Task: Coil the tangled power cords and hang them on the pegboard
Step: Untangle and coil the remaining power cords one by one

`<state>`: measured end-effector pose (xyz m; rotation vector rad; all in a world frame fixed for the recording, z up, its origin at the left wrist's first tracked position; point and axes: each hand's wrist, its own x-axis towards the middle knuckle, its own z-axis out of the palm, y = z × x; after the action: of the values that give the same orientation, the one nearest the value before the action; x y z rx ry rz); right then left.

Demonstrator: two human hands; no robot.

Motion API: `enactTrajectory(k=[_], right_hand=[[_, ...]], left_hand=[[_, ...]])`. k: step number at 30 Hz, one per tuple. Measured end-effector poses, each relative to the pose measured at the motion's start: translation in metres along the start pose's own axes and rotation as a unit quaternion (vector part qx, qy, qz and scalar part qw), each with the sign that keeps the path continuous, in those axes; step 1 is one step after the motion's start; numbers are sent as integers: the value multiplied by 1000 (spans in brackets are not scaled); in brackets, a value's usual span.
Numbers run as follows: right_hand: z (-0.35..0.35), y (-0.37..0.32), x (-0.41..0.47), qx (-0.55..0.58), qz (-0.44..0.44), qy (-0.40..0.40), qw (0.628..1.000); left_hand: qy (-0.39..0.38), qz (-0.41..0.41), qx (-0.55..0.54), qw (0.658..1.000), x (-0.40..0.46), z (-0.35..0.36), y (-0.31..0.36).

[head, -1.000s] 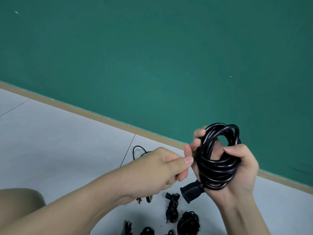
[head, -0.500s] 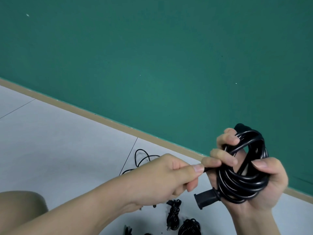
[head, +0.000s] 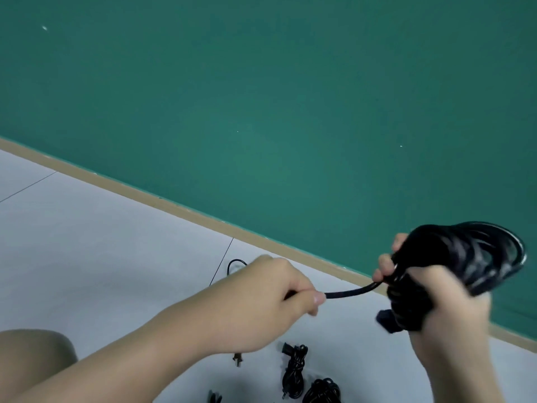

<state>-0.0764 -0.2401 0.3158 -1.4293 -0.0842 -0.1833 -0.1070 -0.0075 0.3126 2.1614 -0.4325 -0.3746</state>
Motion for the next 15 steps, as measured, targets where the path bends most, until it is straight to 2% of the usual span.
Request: enactTrajectory(k=[1, 2, 6, 10, 15], right_hand=[[5, 5, -3, -108, -21, 49, 993], [9, 9, -4, -156, -32, 65, 985], [12, 15, -2, -179, -19, 66, 981], [16, 12, -2, -242, -28, -1, 970], [28, 8, -3, -254, 11, -149, 956]], left_hand=[[11, 11, 30, 999, 0, -1, 0], [16, 22, 61, 998, 0, -2, 1], [15, 43, 159, 986, -7, -12, 2], [32, 69, 178, 981, -11, -24, -9], [126, 150, 88, 977, -8, -32, -19]])
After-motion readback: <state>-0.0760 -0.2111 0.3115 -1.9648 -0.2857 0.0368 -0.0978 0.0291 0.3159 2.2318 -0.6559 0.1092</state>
